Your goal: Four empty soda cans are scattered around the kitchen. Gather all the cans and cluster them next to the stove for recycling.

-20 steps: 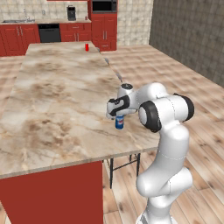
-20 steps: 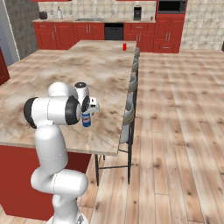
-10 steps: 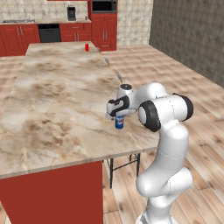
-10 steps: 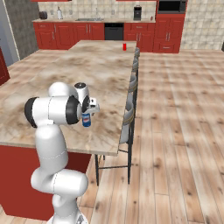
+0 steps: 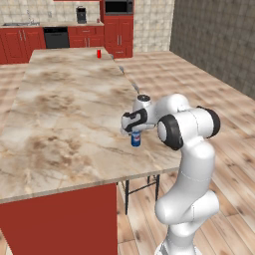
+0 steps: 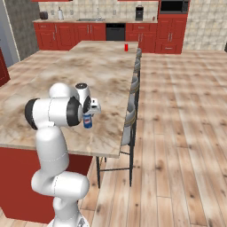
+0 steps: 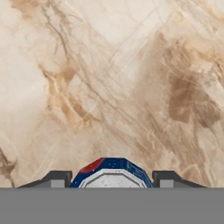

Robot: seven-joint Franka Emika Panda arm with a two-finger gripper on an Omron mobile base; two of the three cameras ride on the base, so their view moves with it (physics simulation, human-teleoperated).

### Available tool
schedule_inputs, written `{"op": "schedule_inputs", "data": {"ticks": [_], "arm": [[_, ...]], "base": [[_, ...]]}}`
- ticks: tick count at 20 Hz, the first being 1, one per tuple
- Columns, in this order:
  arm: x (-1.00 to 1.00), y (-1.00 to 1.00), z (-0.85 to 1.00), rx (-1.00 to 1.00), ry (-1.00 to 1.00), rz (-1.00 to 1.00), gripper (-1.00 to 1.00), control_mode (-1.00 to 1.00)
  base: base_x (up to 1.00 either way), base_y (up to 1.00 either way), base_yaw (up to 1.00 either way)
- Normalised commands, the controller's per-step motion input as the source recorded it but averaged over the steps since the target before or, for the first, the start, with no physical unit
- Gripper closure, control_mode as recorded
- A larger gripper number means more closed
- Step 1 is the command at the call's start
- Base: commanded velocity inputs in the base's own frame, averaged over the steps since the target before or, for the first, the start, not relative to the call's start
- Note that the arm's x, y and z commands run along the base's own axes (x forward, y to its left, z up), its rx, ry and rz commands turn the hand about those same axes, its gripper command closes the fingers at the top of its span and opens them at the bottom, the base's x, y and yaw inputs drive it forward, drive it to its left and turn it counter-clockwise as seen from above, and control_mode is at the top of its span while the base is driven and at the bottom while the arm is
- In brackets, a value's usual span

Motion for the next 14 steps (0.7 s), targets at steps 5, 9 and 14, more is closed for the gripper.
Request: {"op": "schedule_inputs", "data": {"ticks": [5,9,14], "arm": [[-0.02,-0.02,0.24,0.0,0.02,-0.01,1.0,-1.0],[-0.17,-0.01,0.34,0.0,0.05,0.0,1.0,-1.0],[-0.38,-0.01,0.4,0.0,0.05,0.0,1.0,-1.0]], "base": [[0.0,0.0,0.0],[0.0,0.0,0.0],[0.0,0.0,0.0]]}}
